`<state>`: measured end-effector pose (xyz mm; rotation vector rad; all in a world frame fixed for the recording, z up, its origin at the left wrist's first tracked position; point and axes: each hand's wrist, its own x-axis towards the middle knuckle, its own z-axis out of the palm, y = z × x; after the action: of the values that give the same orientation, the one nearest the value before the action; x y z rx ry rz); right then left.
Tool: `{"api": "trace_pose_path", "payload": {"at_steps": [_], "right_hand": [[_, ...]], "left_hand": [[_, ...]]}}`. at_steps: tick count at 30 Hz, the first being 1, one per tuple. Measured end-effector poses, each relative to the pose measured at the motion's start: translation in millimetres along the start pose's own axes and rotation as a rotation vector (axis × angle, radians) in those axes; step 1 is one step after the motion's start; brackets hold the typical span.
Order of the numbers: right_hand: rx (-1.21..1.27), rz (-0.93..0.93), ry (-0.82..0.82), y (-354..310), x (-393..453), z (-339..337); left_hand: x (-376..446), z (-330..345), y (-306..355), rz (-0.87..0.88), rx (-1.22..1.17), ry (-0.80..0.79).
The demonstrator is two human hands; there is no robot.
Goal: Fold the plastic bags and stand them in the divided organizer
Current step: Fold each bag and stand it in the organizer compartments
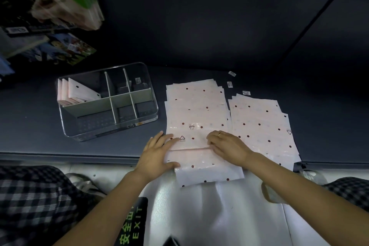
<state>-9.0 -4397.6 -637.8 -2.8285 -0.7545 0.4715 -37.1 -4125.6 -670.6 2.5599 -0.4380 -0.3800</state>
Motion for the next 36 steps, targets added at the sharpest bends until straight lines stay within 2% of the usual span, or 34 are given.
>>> {"api": "trace_pose_path", "payload": {"at_steps": [4,9,12,16,18,23,28,33,36], "right_hand": [[0.375,0.066,-0.179,-4.6,-16.4,-6.7],[0.503,0.124,-0.226,-10.1,-23.8,-17.4],[0.42,0.151,-0.155,-13.4,-16.4,-27.2],[0.038,0.131,0.175,-19.8,1.4,-31.5],[-0.008,0.115,0.224,-24.6,10.9,-26.6],[0.015,0.174,0.124,-26.5,31.2,-7.9],[0.137,0.273,0.237,-24.9,40.4,2.2],[0.213,0.34,0.137,-24.2,40.2,14.1],[0.195,0.374,0.131,-24.6,44.4,16.1]], "left_hand": [[0.1,-1.7,3.7,-0.05,-0.083,0.034],[-0.9,-1.0,5.5,-0.229,-0.415,0.078],[-0.8,-2.0,6.4,-0.291,-0.496,0.099],[5.0,-3.5,10.4,-0.339,-0.55,0.109],[9.3,-2.5,11.6,-0.34,-0.561,0.106],[18.8,0.5,12.3,-0.408,-0.552,0.142],[27.7,0.5,11.9,-0.434,-0.466,0.141],[35.7,2.3,14.7,-0.467,-0.397,0.144],[30.5,3.4,22.4,-0.358,-0.234,0.313]]}}
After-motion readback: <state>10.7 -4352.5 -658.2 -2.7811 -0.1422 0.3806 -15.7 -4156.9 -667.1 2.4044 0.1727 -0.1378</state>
